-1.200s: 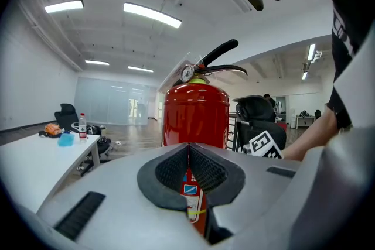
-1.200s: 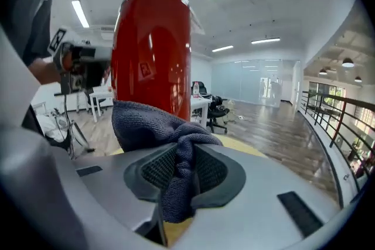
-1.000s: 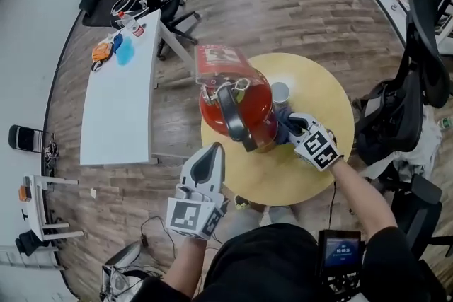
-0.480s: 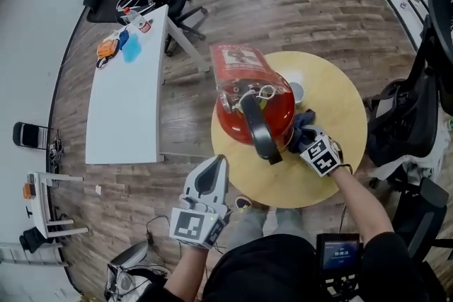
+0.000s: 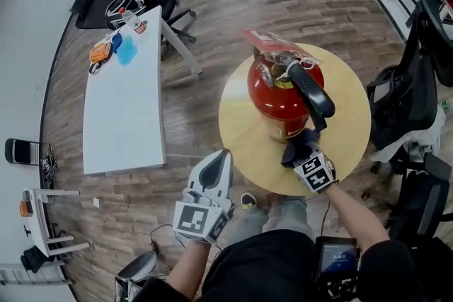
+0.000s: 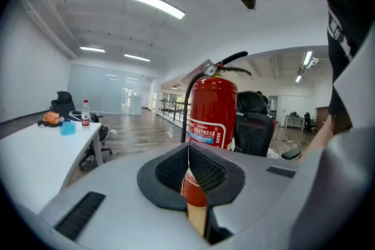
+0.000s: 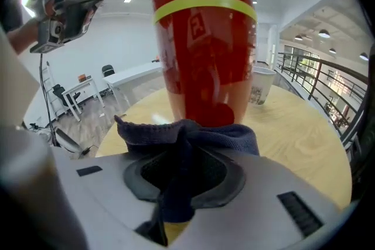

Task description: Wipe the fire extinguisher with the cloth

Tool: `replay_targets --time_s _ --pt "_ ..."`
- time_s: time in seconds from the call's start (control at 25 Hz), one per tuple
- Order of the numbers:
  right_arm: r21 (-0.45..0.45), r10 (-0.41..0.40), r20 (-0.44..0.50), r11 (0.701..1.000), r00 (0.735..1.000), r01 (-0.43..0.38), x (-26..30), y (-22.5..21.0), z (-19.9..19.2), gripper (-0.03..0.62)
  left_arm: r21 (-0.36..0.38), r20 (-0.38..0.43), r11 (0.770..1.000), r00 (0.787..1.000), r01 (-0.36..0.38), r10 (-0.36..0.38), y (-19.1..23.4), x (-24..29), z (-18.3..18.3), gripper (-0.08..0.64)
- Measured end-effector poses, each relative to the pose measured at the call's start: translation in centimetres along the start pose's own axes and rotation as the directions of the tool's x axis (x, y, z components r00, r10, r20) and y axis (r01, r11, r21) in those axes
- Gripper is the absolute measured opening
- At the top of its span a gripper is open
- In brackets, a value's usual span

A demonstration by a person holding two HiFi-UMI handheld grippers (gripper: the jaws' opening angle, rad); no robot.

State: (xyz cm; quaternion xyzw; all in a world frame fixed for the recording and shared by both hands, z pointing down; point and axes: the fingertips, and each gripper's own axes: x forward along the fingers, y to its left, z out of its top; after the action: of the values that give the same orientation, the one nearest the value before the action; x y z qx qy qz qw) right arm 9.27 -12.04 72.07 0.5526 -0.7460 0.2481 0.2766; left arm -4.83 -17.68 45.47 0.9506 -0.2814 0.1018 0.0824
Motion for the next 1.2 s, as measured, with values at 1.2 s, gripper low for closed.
replay_targets --time_s 1.2 --pt "0.385 -0.553 0.578 0.833 0.600 0.396 -20.3 8.6 32.5 0.092 -0.009 0.216 0.980 0.958 0.196 -0.190 7.8 -10.3 3.6 0.025"
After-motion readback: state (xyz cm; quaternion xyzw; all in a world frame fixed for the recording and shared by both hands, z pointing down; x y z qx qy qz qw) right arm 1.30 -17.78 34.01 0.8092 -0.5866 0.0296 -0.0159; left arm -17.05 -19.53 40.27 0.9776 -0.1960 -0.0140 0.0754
